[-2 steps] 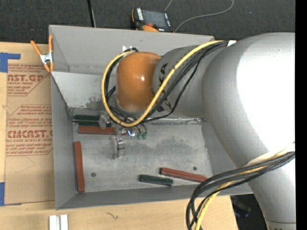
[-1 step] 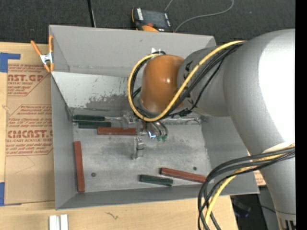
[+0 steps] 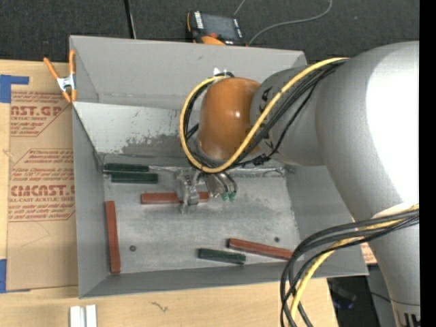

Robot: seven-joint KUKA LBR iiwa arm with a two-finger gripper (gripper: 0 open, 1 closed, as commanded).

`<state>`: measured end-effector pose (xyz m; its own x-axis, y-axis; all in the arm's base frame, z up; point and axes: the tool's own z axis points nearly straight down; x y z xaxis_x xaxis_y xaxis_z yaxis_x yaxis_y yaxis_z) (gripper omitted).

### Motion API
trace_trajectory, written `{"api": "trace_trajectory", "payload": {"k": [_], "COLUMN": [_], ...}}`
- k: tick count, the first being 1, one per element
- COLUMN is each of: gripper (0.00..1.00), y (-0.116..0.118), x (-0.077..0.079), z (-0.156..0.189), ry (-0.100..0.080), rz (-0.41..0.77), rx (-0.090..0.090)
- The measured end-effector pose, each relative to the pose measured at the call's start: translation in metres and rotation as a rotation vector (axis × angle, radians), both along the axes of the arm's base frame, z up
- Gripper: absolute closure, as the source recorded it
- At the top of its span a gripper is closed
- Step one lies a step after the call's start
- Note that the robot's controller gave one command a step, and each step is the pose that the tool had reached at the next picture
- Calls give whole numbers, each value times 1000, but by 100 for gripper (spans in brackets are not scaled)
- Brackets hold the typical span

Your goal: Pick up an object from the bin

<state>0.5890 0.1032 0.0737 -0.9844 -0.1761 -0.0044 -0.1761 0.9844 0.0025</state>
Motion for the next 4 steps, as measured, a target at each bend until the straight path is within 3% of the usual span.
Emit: {"api": "trace_trajectory", "payload": {"k": [1,2,3,4], "gripper": [0,100,0,100], "y": [-1,-1,-1,-1], "x": [-1,1,-1,0], "z": [-1,1,0,0], "ry": [2,-2,2,1], "rz": [0,0,0,0], "rx": [-1,0,-1,0]}}
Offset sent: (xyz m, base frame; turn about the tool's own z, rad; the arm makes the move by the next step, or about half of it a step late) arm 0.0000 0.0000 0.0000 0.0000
